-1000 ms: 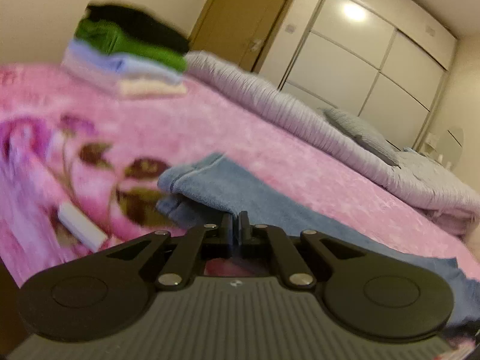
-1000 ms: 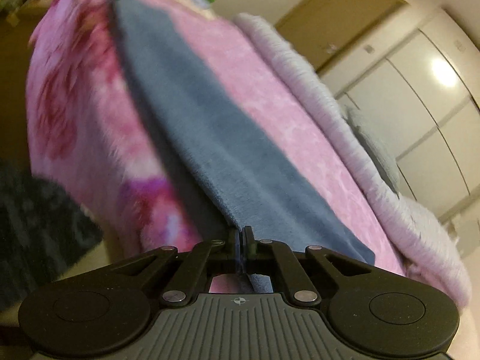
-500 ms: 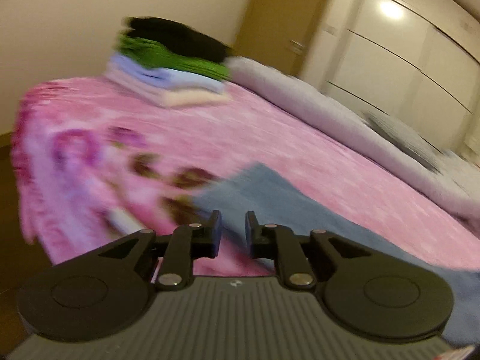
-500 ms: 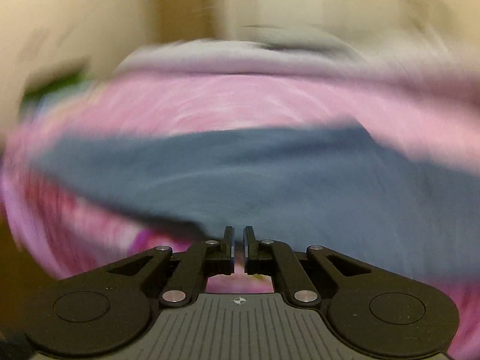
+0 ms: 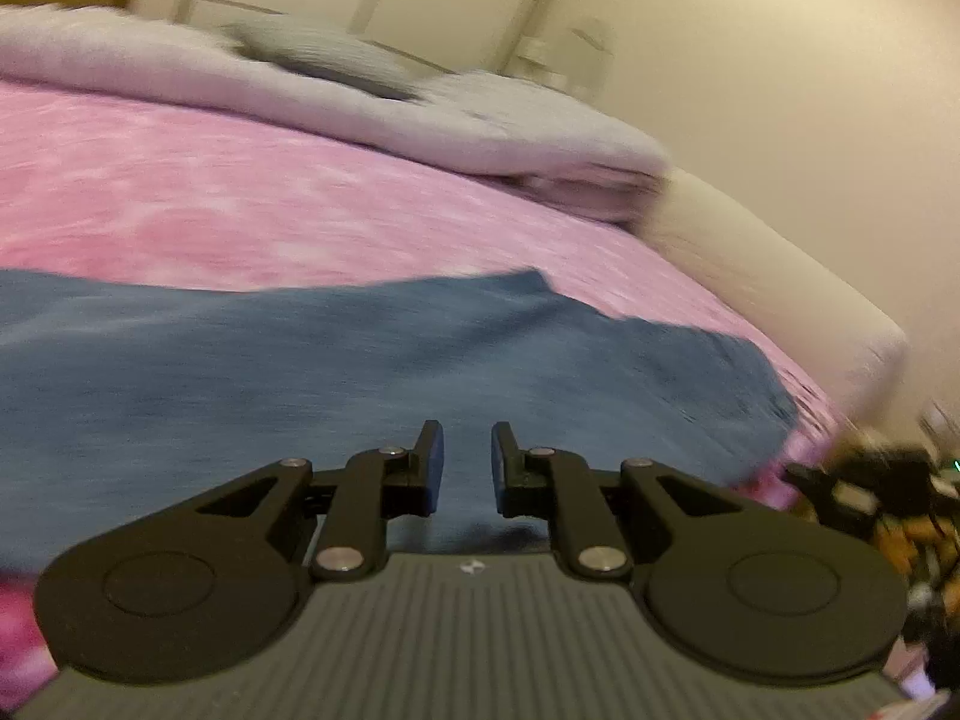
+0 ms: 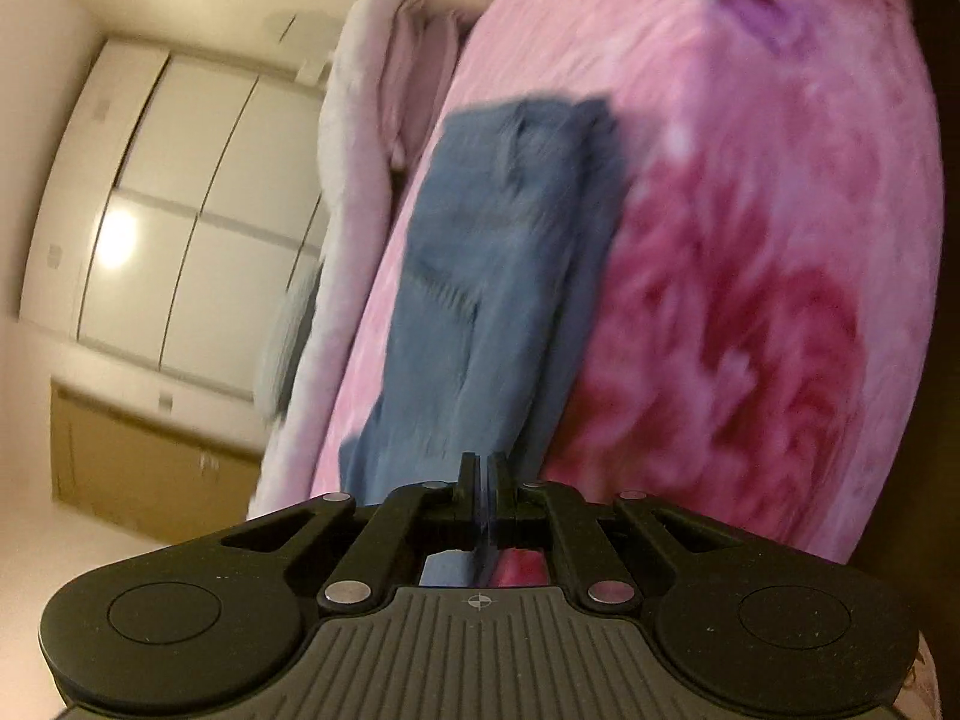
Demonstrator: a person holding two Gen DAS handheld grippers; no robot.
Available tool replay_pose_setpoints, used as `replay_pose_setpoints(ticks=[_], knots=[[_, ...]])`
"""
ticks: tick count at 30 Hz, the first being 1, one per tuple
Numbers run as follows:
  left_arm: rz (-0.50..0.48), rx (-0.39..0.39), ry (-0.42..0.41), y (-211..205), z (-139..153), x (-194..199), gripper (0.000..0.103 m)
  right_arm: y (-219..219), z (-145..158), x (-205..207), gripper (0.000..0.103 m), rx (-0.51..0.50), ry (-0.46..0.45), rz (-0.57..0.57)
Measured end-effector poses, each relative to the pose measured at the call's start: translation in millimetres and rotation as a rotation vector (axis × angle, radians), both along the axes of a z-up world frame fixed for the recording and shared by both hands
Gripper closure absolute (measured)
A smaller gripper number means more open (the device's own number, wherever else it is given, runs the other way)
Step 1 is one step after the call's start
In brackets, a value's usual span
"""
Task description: Fold clothes
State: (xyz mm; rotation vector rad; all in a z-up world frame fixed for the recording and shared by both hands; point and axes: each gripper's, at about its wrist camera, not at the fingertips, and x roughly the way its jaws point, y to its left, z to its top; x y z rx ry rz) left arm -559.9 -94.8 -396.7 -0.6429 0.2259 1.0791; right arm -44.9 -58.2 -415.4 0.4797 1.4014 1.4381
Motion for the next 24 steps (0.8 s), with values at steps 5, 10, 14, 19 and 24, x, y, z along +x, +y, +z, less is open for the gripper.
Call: replay_pose_setpoints(ticks=[5,10,14,19,24], knots=[[-0.088,-0.005,0.256,4.7,-21.9,24.9,0.098,11.1,-3.1,17.0,0.1,-0.012,0.012,-0.042],[0.036,0.008,0.212,-7.1,-3.8,-8.1,0.098,7.0,16.4,2.4,0.1,0.04,-0.124,0.04],[0.151,-0.057,0.132,-4.8,-14.2,-36.5,0.096,10.1,18.8,-21.3,0.1,0.127,-0.183,0.108],[0.37,-0.107,0.05,-20.4,-15.4,-87.3,0.1,20.9,13.6,-27.2,0.1,-0.042,-0.241,0.092],[0.466,-0.065,0.035,-42.2,2.2,-126.0,0.097,3.1,62.2,-69.3,0.1,0.036,-0.534,0.157]])
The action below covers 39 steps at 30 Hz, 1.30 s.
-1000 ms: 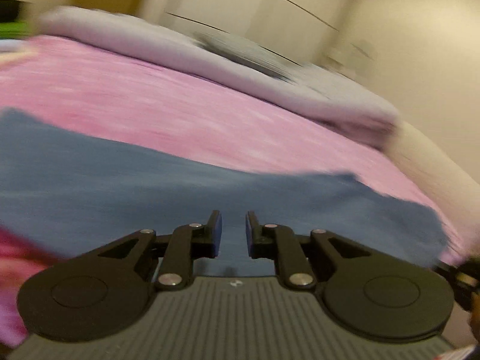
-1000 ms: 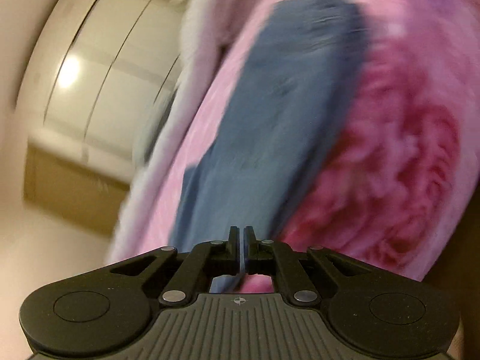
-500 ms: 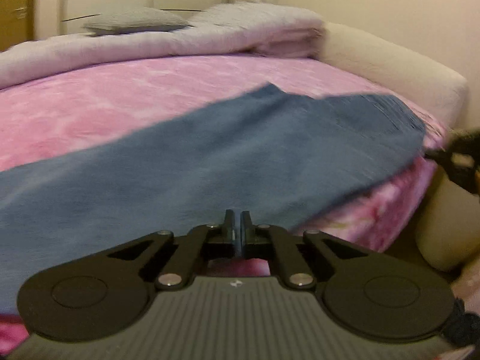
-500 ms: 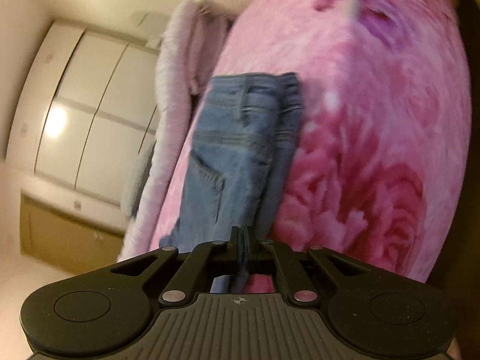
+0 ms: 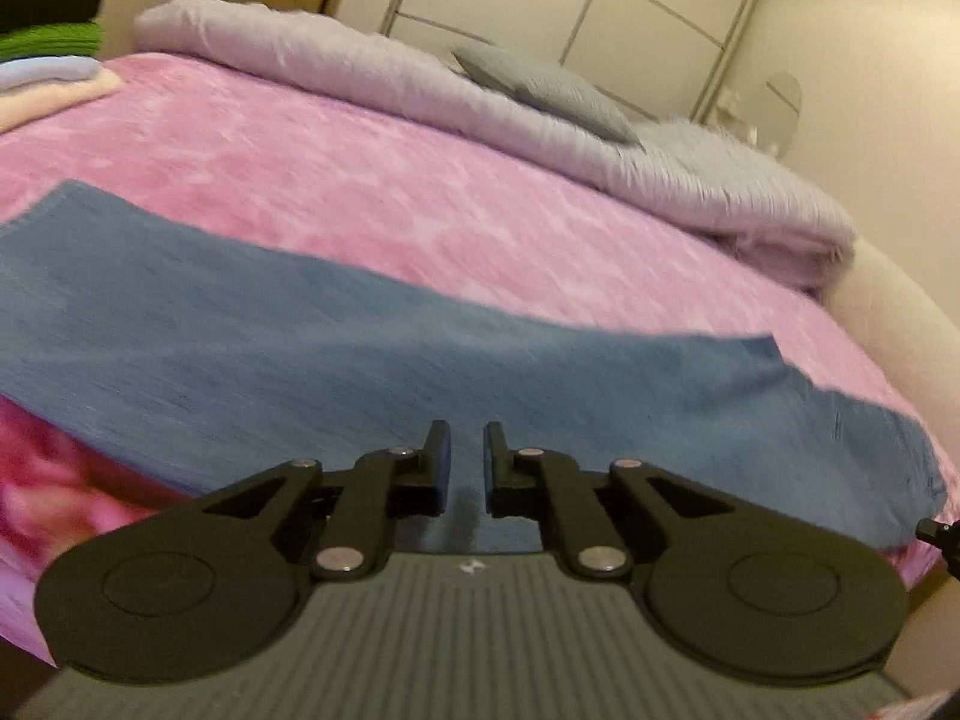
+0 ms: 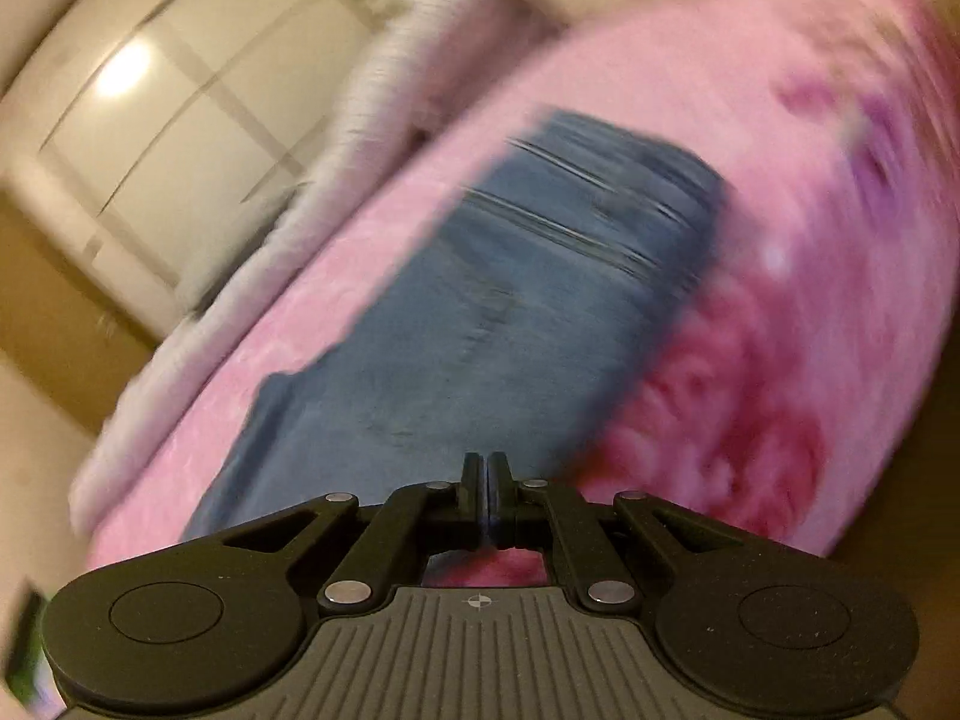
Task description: Fold clothes
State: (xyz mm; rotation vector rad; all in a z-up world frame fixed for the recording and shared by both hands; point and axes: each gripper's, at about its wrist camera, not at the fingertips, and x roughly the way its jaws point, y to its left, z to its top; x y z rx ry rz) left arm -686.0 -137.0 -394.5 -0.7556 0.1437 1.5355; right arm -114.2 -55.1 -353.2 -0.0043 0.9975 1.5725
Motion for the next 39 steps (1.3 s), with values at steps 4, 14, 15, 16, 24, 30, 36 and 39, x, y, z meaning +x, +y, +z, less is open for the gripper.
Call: replay_pose_setpoints(ticks=[4,14,15,16,24,30,36,39], knots=[[0.045,-0.093,0.01,10.0,-11.3,-16.9,0.1,0.2,-6.7,-39.2,0.1,-0.037,-0.036,0.118],[0.048,-0.181,0.096,-14.5,28.0,12.9,0.08,-24.3,35.0,-124.9,0.03,-0.015,-0.246,0.166],[0.044,-0.193,0.108,-16.5,31.0,17.2,0.08,-28.4,39.0,-132.8,0.03,0.0,-0.273,0.174],[0.039,-0.205,0.121,-18.5,34.0,21.4,0.079,-32.3,43.3,-140.4,0.03,0.013,-0.297,0.183],[0.008,-0.218,0.211,-39.9,47.9,46.6,0.076,-56.9,45.7,-184.0,0.03,0.016,-0.47,0.251],[-0.01,-0.191,0.261,-61.1,61.8,59.1,0.075,-76.4,55.2,-186.7,0.03,0.055,-0.49,0.242],[-0.008,-0.164,0.282,-81.0,72.6,62.1,0.074,-97.2,66.4,-189.6,0.03,0.086,-0.503,0.237],[-0.003,-0.149,0.285,-90.5,78.1,62.2,0.073,-107.7,72.5,-191.2,0.03,0.103,-0.5,0.243]])
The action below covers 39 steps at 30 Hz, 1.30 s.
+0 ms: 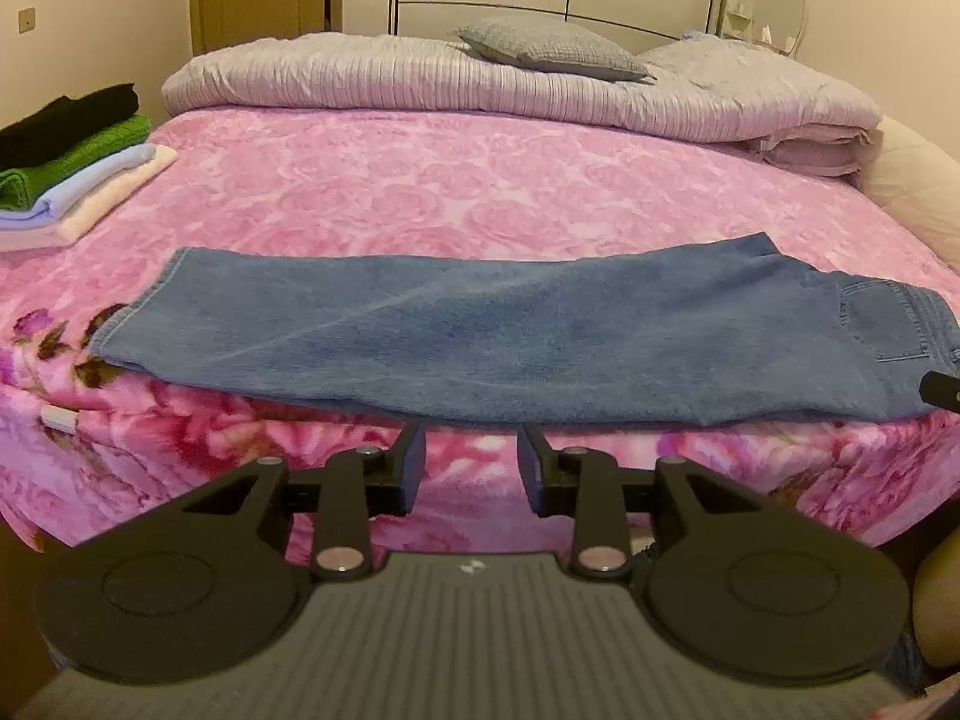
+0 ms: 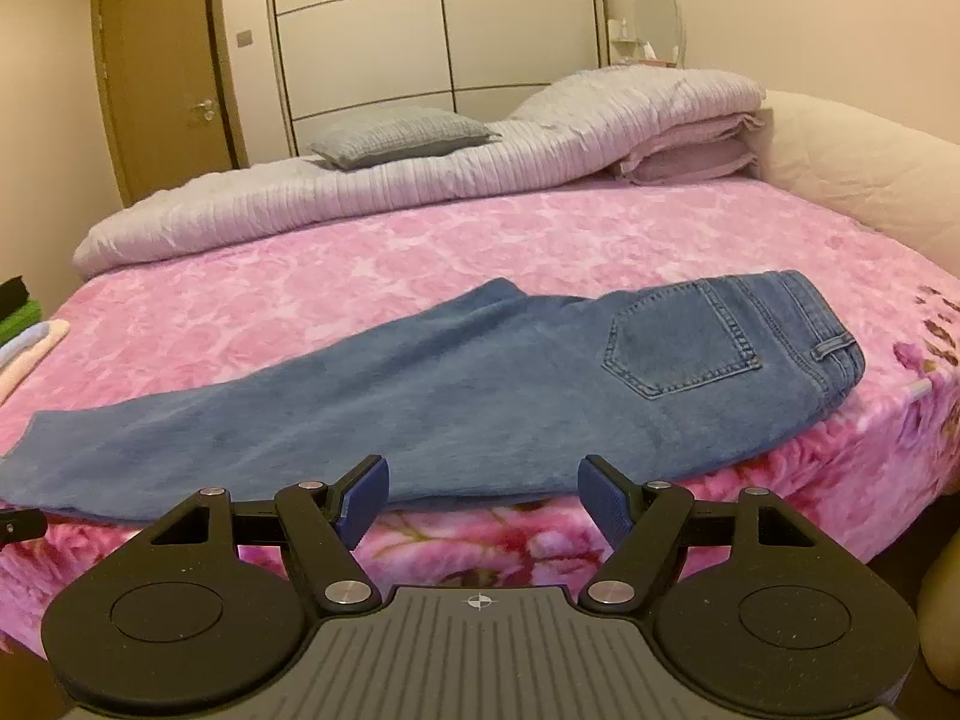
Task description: Fold clothes
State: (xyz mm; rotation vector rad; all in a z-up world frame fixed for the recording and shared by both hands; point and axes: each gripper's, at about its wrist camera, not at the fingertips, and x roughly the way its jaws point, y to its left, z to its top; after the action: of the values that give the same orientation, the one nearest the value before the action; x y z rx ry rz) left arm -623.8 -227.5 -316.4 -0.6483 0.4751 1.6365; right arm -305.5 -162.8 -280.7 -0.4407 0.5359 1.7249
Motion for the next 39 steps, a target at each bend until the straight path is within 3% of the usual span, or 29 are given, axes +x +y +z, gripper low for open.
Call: replay_pose_setpoints(ticks=[12,18,25,27,33,39], knots=[[0.033,0.049,-0.051,-20.1,16.0,-18.0,0.072,-8.5,26.4,-13.4,0.03,0.054,-0.012,0.014],[0.079,0.019,-0.086,-8.7,4.0,-28.0,0.072,7.5,26.5,-19.9,0.03,0.046,-0.015,0.012],[0.1,-0.015,-0.191,8.2,-25.6,-40.2,0.072,34.6,6.0,-18.2,0.03,0.0,0.003,0.004],[0.13,-0.002,-0.257,9.8,-35.1,-53.8,0.072,42.5,-7.7,-10.7,0.03,-0.025,0.064,0.01],[0.308,0.104,-0.511,1.3,-55.3,-126.5,0.072,69.3,-51.2,34.1,0.03,-0.125,0.454,0.007],[0.52,0.209,-0.631,-6.8,-68.5,-198.7,0.073,106.7,-69.9,62.1,0.03,-0.19,0.637,-0.06]])
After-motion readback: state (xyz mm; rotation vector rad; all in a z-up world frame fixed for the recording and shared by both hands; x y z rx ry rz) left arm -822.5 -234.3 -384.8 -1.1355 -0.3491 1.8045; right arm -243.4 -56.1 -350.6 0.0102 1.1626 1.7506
